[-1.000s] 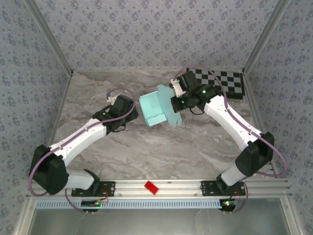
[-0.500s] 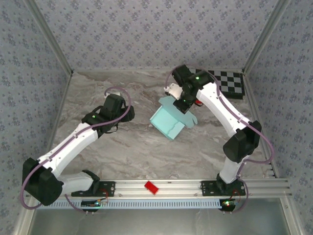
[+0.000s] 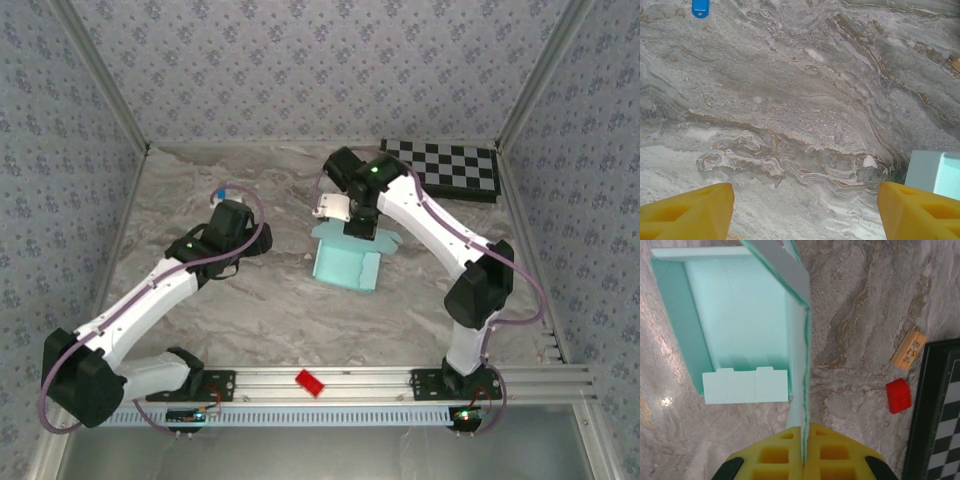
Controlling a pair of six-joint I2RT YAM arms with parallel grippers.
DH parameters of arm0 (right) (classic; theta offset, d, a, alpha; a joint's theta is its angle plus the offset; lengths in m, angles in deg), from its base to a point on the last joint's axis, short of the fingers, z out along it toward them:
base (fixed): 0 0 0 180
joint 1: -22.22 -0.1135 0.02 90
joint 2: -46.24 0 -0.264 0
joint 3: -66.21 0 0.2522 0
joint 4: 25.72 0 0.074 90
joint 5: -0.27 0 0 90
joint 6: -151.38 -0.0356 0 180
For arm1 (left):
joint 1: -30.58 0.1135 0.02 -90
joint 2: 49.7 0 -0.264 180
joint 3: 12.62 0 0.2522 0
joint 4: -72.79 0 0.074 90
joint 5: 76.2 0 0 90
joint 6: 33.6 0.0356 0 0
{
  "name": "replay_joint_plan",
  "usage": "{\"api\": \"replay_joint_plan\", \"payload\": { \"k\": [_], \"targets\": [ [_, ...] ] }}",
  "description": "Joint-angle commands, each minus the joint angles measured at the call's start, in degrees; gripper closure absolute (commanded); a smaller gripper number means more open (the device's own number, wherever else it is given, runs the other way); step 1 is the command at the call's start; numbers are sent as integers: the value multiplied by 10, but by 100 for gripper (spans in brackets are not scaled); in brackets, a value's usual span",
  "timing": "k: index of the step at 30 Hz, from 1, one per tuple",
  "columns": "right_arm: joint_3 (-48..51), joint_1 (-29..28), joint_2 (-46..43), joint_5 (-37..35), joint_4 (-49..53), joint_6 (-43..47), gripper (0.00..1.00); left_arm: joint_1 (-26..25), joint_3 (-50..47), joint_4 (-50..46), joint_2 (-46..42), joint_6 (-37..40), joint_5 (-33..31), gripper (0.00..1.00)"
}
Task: Fold the paper box
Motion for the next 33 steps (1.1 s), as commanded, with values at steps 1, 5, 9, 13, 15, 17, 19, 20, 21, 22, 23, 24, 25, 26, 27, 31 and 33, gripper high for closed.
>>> {"api": "replay_joint_plan", "payload": {
  "k": [1, 5, 9, 13, 15, 17, 19, 20, 21, 22, 23, 24, 25, 26, 27, 31, 33],
  "targets": [
    [-38, -19, 20, -13, 21, 90, 95, 4, -6, 4, -23, -12, -1, 24],
    [-71, -38, 52, -20, 44, 124, 94, 5, -13, 9, -30, -15, -4, 24],
    [-91, -51, 76, -20, 50, 133, 92, 7, -14, 8, -31, -17, -3, 24],
    [-100, -56, 91, -23, 48, 143, 90, 6, -17, 9, -32, -18, -1, 24],
    [-102, -58, 97, -23, 46, 146, 87, 7, -19, 9, -32, -18, -1, 23],
    [-102, -59, 99, -23, 41, 149, 86, 7, -20, 10, -33, -19, 0, 23],
    [-105, -59, 101, -22, 39, 149, 82, 7, -20, 11, -32, -18, 0, 23],
    [-105, -59, 102, -22, 37, 149, 79, 8, -20, 12, -32, -19, 0, 23],
    [-105, -59, 101, -23, 37, 149, 74, 7, -21, 11, -32, -18, 1, 23],
    [-106, -59, 101, -24, 35, 149, 73, 7, -21, 13, -32, -18, 2, 23],
    [-107, -59, 101, -25, 35, 148, 72, 7, -21, 12, -32, -17, 2, 23],
    [-108, -59, 101, -25, 35, 145, 71, 7, -20, 12, -33, -16, 3, 23],
    [-110, -60, 99, -21, 34, 140, 67, 7, -21, 13, -33, -14, 4, 23],
    [-114, -58, 96, -14, 34, 137, 61, 8, -22, 15, -34, -11, 6, 23],
    [-117, -56, 94, -11, 31, 133, 57, 7, -23, 16, -35, -6, 8, 23],
    [-120, -45, 73, 1, 20, 112, 49, 8, -24, 21, -35, 20, 17, 22],
    [-115, -38, 61, 9, 14, 95, 48, 9, -27, 25, -35, 37, 27, 21]
  ]
}}
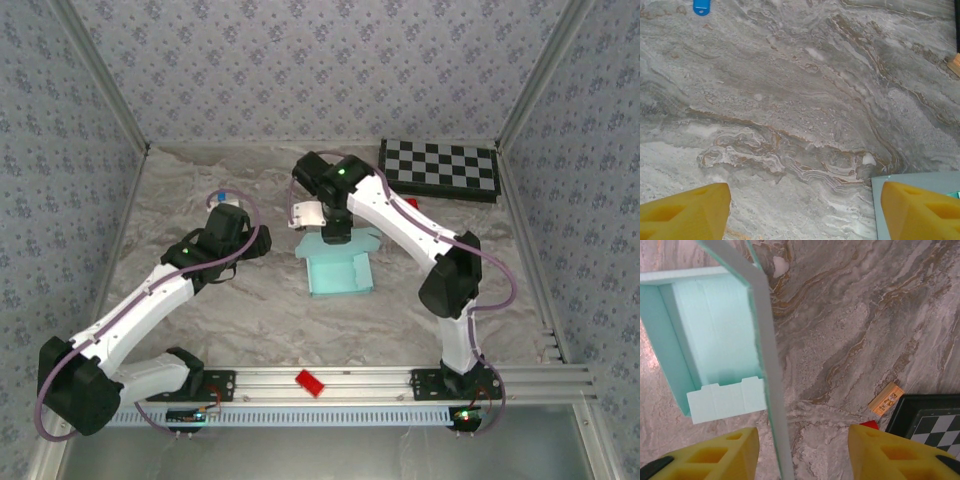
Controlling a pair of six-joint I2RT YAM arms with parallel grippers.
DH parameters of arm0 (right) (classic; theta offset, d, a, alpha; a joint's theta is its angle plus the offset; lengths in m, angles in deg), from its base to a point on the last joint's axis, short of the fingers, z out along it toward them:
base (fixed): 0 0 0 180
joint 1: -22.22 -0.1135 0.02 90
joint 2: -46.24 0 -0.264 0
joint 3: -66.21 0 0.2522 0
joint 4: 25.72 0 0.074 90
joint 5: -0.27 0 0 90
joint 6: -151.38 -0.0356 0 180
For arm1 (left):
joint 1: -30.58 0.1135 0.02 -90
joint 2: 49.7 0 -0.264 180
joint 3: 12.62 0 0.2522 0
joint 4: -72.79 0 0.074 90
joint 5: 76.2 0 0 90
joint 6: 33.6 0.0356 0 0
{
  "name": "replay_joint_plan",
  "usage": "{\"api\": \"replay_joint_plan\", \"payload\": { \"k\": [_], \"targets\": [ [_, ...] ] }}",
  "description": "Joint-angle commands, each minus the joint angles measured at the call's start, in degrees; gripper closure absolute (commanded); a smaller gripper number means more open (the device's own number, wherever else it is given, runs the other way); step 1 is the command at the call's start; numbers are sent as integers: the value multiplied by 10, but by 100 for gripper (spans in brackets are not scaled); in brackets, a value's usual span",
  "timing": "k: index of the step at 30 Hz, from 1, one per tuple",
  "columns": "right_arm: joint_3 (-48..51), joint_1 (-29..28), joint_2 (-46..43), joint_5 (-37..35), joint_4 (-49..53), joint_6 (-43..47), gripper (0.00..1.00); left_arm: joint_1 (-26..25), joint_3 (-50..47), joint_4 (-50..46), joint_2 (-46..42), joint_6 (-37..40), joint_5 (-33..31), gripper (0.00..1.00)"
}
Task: Fold the paper box
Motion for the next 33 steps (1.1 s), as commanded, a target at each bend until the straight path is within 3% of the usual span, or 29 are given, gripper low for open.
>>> {"api": "replay_joint_plan", "payload": {
  "k": [1, 7, 11, 14, 21, 33],
  "targets": [
    [-8, 14, -38, 29, -2, 16, 47, 5, -7, 16, -13, 41, 24, 21],
    [64, 45, -121, 90, -68, -66, 46, 11, -44, 84, -15, 158, 128, 21],
    [177, 82, -220, 142, -176, -143, 44, 35, -71, 122, -16, 217, 185, 22],
    [273, 111, -296, 149, -255, -205, 42, 58, -114, 208, -17, 254, 269, 21],
    [462, 213, -446, 214, -370, -393, 41, 65, -158, 307, 3, 359, 349, 20],
    [659, 259, -541, 167, -397, -576, 39, 86, -165, 408, 100, 460, 460, 26]
  ]
}}
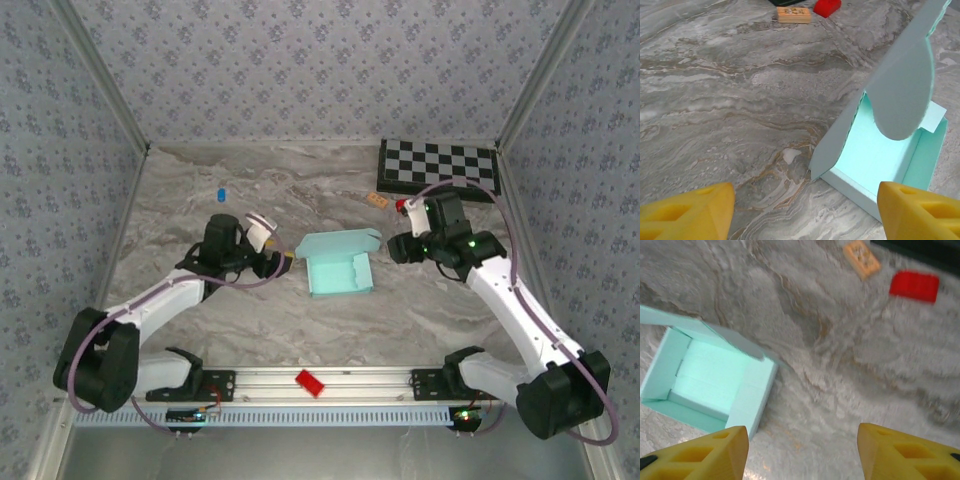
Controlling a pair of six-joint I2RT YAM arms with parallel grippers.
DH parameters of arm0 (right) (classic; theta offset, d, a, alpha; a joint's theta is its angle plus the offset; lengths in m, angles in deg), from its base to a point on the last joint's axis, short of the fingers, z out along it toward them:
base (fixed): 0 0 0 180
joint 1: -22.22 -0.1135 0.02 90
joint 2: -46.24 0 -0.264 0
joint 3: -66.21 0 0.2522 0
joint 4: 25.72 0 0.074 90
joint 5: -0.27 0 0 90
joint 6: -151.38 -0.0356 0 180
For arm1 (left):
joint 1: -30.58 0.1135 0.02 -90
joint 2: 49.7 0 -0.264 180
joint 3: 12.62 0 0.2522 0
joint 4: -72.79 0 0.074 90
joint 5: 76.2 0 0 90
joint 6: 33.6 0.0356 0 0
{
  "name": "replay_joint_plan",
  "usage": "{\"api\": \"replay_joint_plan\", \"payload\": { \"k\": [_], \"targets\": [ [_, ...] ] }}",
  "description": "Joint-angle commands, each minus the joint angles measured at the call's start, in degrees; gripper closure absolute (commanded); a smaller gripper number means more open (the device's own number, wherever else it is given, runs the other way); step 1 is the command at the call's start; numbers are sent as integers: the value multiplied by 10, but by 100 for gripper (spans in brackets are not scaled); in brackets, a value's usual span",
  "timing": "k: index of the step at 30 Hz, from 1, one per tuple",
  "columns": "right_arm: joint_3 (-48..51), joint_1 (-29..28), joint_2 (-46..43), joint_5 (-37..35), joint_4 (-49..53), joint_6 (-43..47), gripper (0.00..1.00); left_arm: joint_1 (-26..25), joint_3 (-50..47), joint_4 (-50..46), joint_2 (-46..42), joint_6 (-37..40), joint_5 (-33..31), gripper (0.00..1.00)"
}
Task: Fold the paper box
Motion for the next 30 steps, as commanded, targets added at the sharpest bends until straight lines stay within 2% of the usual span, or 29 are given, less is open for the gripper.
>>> {"api": "replay_joint_plan", "payload": {
  "k": [1, 6, 14, 19, 23, 26, 30],
  "targets": [
    [42, 6, -32, -10, -32, -81, 39, 6, -2, 60, 24, 49, 60, 28],
    [90, 9, -51, -20, -82, -114, 39, 8, -15, 130, 60, 66, 98, 32],
    [105, 11, -43, -27, -90, -119, 38, 8, -6, 193, 113, 79, 121, 40],
    [105, 14, -32, -30, -83, -123, 38, 6, 19, 182, 142, 89, 144, 48],
    [105, 16, -24, -38, -73, -126, 38, 1, 25, 195, 154, 89, 151, 49],
    [108, 19, -20, -38, -68, -127, 38, -1, 38, 196, 167, 87, 159, 56],
    [113, 24, -16, -38, -66, -130, 38, -8, 45, 211, 177, 81, 160, 59]
  ]
}}
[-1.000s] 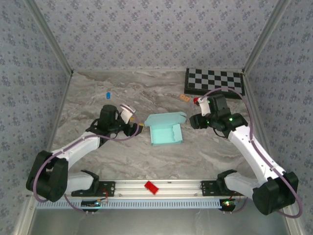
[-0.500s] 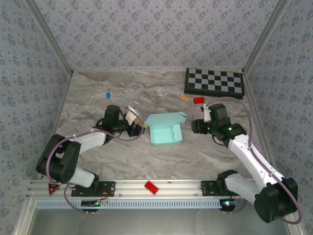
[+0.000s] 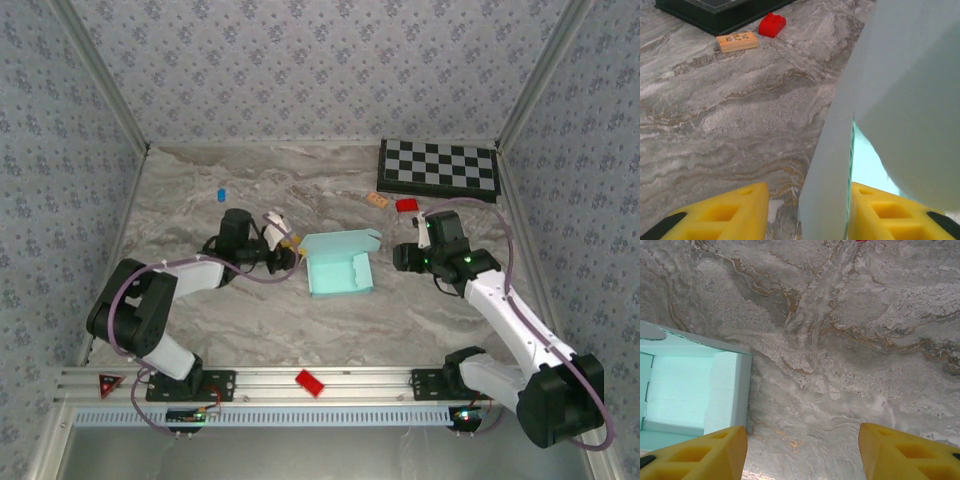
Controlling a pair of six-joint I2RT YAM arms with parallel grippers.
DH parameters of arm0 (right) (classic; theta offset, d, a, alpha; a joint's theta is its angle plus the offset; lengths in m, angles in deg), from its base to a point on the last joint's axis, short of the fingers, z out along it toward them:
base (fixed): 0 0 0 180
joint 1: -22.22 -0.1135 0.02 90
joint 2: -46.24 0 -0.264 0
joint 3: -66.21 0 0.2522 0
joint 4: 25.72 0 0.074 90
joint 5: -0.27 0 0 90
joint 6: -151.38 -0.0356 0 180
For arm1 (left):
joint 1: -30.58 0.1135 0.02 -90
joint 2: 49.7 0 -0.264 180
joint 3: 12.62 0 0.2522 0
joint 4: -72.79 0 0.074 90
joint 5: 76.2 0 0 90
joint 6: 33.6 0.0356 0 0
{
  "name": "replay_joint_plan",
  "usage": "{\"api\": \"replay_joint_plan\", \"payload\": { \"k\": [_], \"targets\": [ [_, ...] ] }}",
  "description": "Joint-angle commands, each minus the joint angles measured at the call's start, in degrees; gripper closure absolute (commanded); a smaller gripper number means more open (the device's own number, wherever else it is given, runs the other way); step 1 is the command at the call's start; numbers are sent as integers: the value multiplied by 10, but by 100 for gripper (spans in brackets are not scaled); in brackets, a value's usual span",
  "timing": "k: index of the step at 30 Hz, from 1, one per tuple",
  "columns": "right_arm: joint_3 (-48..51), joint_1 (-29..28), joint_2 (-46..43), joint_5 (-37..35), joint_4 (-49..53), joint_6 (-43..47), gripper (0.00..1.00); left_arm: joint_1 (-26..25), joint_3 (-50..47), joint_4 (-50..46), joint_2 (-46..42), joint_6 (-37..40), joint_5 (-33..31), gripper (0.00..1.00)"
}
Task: Fold the paper box
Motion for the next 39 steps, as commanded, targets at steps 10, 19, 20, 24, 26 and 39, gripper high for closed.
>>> {"api": "replay_joint_plan", "payload": {
  "k": [10, 19, 20, 24, 26, 39],
  "targets": [
    [19, 12, 17, -7, 6, -15, 38, -8, 17, 46, 7, -6, 37, 69],
    [26, 14, 28, -6, -5, -12, 38, -8, 18, 51, 8, -18, 37, 81],
    [28, 14, 29, -5, -7, -12, 38, -8, 19, 51, 7, -20, 37, 81],
    [37, 15, 33, 5, -21, -14, 38, -8, 18, 47, 5, -27, 34, 95],
    [40, 15, 37, 19, -31, -17, 38, -9, 15, 46, 3, -31, 29, 100],
    [104, -15, 42, 87, -204, -65, 39, -26, -23, 9, -71, -105, -78, 100]
  ]
}}
